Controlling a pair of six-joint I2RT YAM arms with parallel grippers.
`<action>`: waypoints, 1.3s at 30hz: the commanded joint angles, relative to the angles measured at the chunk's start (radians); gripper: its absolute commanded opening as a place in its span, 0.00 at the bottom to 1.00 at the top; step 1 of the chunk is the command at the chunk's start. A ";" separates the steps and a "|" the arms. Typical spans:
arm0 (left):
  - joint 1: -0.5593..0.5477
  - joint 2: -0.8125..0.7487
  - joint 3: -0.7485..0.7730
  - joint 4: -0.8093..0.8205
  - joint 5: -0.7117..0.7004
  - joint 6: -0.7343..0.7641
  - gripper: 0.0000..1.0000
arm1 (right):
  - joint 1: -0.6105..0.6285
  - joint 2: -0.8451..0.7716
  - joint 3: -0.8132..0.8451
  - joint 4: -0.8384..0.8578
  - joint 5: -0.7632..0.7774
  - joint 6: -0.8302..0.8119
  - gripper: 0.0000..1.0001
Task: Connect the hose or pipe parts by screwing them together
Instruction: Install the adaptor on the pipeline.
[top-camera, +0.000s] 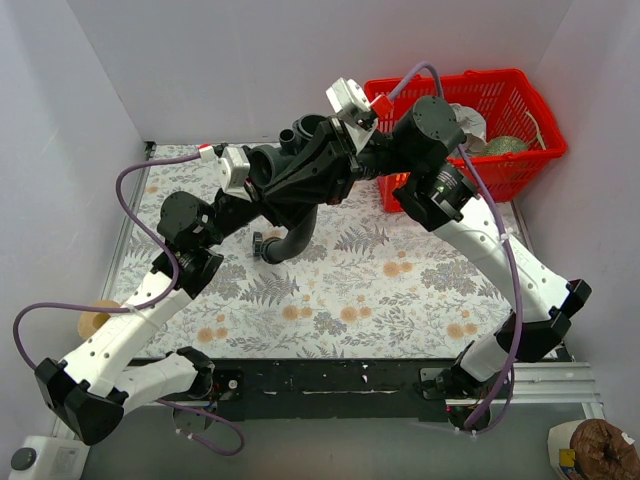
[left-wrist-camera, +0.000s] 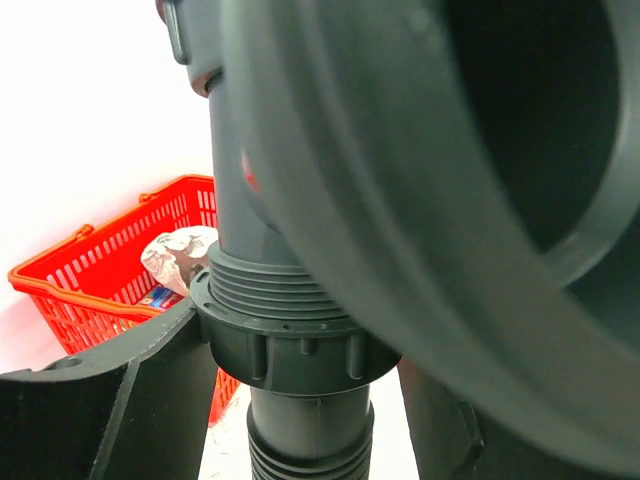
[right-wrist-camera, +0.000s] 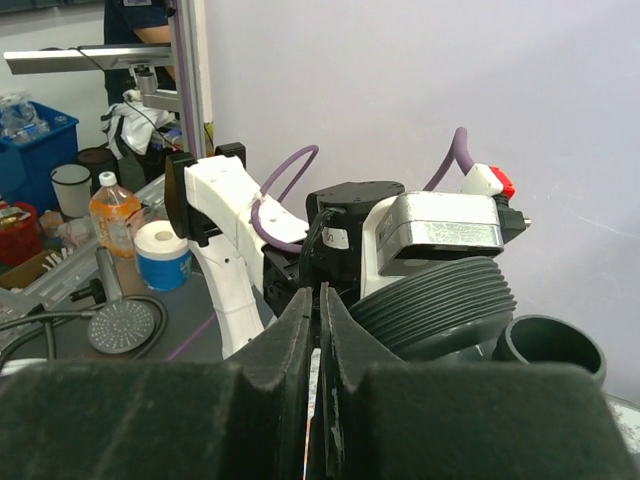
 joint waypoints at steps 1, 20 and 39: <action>-0.018 -0.048 -0.001 0.049 0.124 -0.005 0.00 | -0.021 -0.038 0.059 0.002 0.053 -0.051 0.16; -0.013 -0.042 0.045 -0.123 0.322 0.012 0.00 | -0.036 -0.282 0.099 -0.516 0.425 -0.539 0.92; 0.000 -0.039 0.111 -0.232 0.488 0.139 0.00 | -0.039 -0.189 0.128 -0.819 0.232 -0.623 0.90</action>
